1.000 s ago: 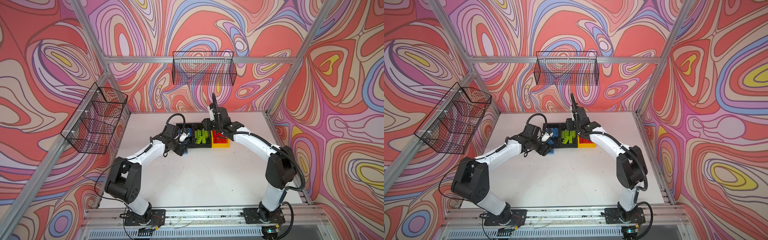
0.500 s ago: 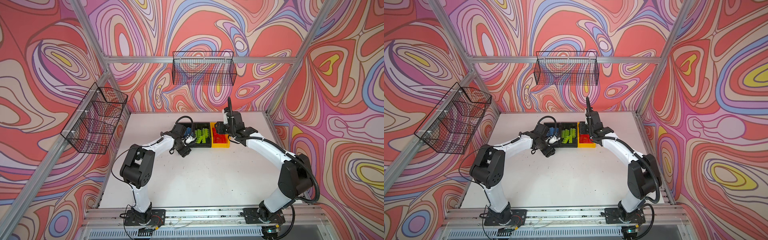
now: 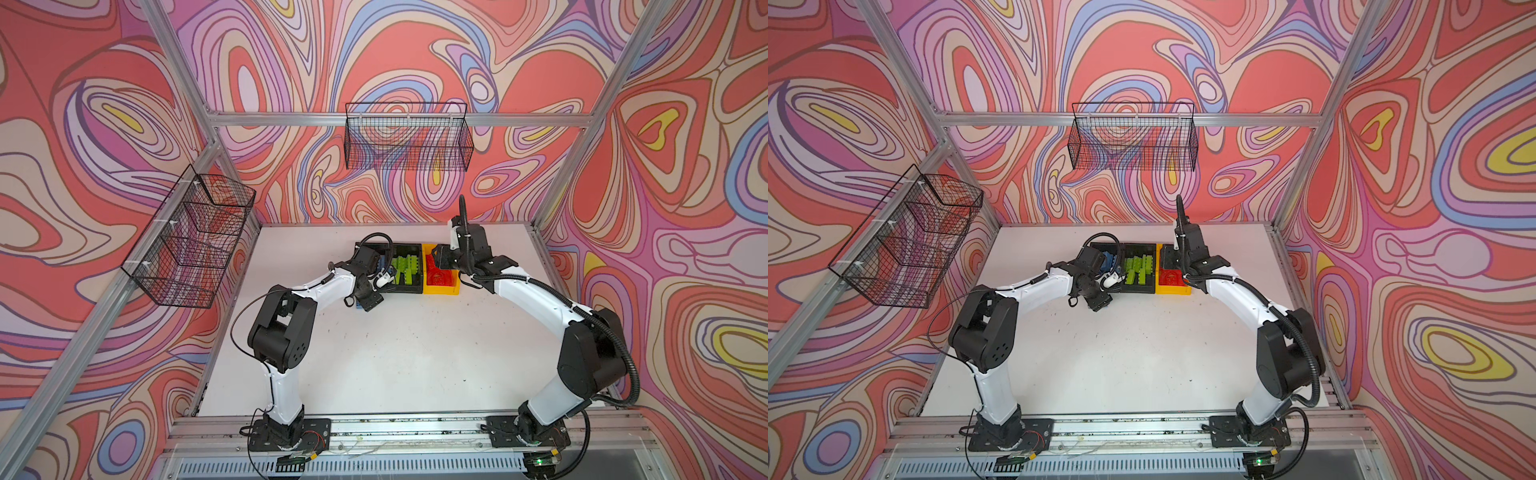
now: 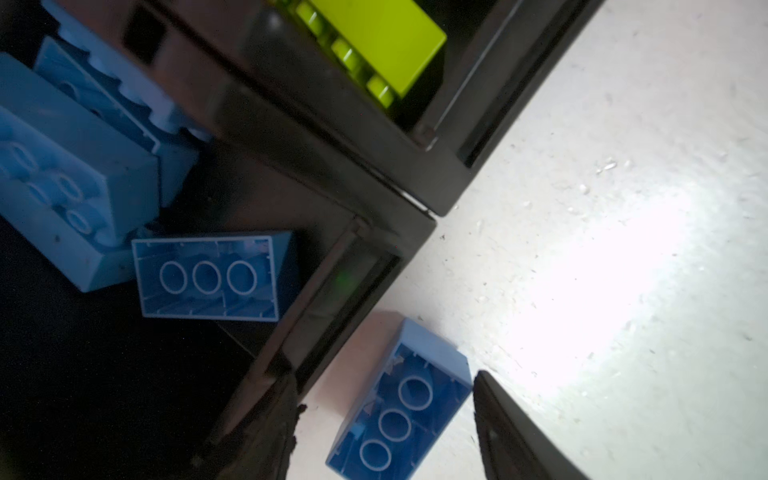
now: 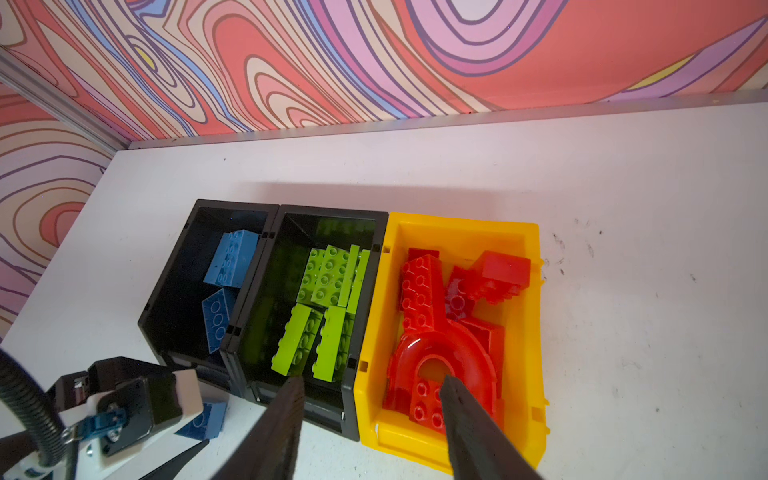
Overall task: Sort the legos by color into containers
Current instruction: 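Lower the left gripper onto the last blue brick and grasp it while the right withdraws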
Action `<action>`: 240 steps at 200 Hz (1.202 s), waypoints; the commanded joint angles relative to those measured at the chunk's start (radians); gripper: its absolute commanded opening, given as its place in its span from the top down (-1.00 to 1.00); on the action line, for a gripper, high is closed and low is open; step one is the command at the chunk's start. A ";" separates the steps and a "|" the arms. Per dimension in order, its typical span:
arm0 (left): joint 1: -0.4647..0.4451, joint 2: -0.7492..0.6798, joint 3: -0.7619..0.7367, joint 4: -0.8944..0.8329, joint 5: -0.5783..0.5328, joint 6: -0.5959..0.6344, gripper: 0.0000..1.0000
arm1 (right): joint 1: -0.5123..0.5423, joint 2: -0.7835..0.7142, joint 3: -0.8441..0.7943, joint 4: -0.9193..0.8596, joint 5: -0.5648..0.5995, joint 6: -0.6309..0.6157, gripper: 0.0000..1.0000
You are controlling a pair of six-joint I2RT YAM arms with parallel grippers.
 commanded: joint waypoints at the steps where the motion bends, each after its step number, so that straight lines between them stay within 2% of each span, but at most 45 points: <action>1: -0.014 -0.004 -0.066 -0.051 -0.017 0.023 -0.35 | -0.012 -0.035 -0.018 0.005 0.003 0.010 -0.13; 85: -0.017 -0.124 -0.148 -0.017 -0.009 0.013 -0.28 | -0.012 -0.032 -0.017 0.012 -0.006 0.019 -0.13; 158: -0.011 0.012 -0.041 -0.034 -0.006 0.013 -0.29 | -0.013 -0.053 -0.031 0.006 -0.001 0.024 -0.13; 189: -0.009 0.040 -0.006 -0.079 0.018 0.005 -0.01 | -0.014 -0.063 -0.034 0.000 0.006 0.022 -0.13; 240: -0.009 -0.007 -0.067 -0.083 0.007 -0.015 0.38 | -0.014 -0.059 -0.035 0.006 0.001 0.023 -0.12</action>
